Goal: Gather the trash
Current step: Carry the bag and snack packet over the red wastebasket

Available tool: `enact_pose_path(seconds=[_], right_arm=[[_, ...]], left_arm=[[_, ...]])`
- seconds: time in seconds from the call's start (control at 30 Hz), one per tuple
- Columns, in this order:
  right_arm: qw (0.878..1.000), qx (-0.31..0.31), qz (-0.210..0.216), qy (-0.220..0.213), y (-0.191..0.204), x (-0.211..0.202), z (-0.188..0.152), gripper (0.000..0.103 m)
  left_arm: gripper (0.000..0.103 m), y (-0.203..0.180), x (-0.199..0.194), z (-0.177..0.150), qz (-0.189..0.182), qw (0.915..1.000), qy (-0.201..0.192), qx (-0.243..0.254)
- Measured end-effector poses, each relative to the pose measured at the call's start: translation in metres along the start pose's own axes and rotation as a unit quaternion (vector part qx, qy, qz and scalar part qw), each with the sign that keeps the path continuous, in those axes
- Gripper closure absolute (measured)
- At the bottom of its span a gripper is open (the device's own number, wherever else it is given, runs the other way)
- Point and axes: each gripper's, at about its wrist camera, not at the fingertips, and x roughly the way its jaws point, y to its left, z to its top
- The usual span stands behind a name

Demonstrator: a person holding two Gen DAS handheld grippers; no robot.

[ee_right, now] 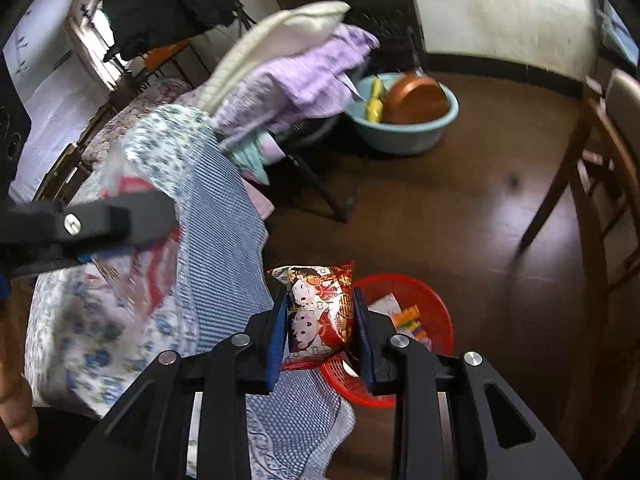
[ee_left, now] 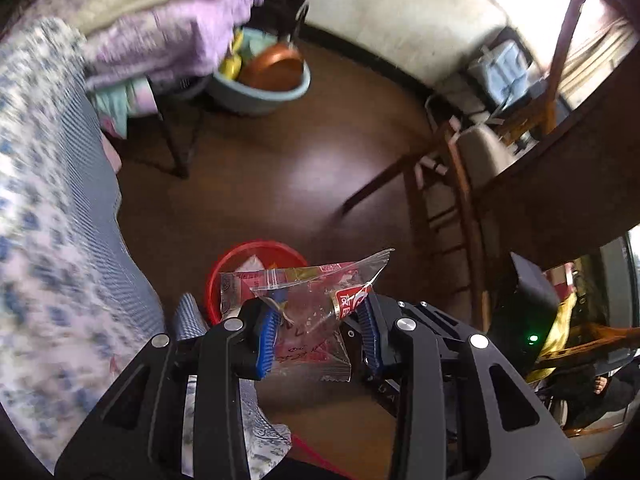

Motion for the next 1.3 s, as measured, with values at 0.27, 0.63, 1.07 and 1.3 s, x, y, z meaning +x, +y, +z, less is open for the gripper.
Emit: enact_pose_path(seconds=[0.27, 0.63, 1.07, 1.3], right_arm=[[0.999, 0.033, -0.004, 0.041, -0.025, 0.037, -0.020, 0.073], [0.997, 0.048, -0.017, 0.052, -0.037, 0.056, -0.022, 0.073], [0.996, 0.063, -0.025, 0.061, -0.046, 0.068, -0.026, 0.073], [0.995, 0.069, -0.025, 0.065, -0.049, 0.072, -0.027, 0.073]], left_arm=[[0.067, 0.012, 0.055, -0.001, 0.027, 0.9983, 0.049, -0.017], [0.067, 0.002, 0.088, -0.003, 0.055, 0.9959, 0.072, -0.005], [0.067, -0.003, 0.103, -0.009, 0.068, 0.9938, 0.089, 0.003], [0.066, 0.000, 0.106, -0.010, 0.063, 0.9934, 0.096, -0.006]])
